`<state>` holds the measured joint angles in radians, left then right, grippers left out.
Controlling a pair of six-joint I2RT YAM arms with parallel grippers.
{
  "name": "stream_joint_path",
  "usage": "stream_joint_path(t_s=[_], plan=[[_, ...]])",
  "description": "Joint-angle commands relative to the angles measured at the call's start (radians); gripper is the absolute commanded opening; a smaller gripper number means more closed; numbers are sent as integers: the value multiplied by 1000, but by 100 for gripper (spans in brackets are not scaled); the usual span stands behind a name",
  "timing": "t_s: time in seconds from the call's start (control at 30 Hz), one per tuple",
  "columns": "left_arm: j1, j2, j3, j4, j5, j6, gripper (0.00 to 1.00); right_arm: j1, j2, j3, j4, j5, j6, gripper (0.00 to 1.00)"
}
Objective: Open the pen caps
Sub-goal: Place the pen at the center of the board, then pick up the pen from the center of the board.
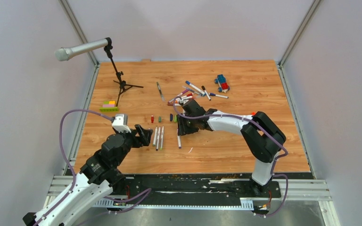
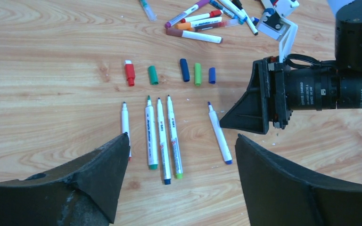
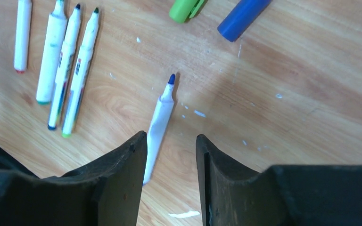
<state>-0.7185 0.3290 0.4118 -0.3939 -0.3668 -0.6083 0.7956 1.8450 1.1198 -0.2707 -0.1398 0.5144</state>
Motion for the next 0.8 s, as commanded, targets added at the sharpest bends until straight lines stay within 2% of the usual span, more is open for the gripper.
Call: stream_joint_path(t_s=[0.0, 0.03, 0.1, 0.2, 0.33, 0.4, 0.43, 0.53, 0.67, 0.77], plan=[[-1, -27, -29, 29, 24, -9, 94, -2, -156, -28, 74, 12, -338, 45], [-1, -36, -43, 46, 30, -9, 99, -5, -187, -37, 76, 21, -422, 47], [-2, -56, -92, 104, 48, 4, 100, -23, -254, -59, 56, 10, -579, 55], [-2, -74, -164, 211, 54, -9, 100, -86, -339, -72, -29, -37, -776, 78], [-1, -47, -217, 302, 52, -4, 100, -271, -354, -39, -179, -338, -1033, 81], [-1, -15, -217, 333, 60, -3, 100, -352, -302, 20, -270, -421, -1118, 78], [-1, 2, -214, 350, 72, 2, 100, -383, -265, 61, -334, -448, -1180, 74], [-1, 74, -184, 374, 95, 22, 100, -439, -148, 183, -450, -404, -1338, 69], [-2, 183, -87, 344, 67, 107, 100, -545, -21, 307, -484, -468, -1493, 69], [-1, 256, -13, 292, -8, 219, 100, -623, 65, 409, -522, -529, -1598, 70]])
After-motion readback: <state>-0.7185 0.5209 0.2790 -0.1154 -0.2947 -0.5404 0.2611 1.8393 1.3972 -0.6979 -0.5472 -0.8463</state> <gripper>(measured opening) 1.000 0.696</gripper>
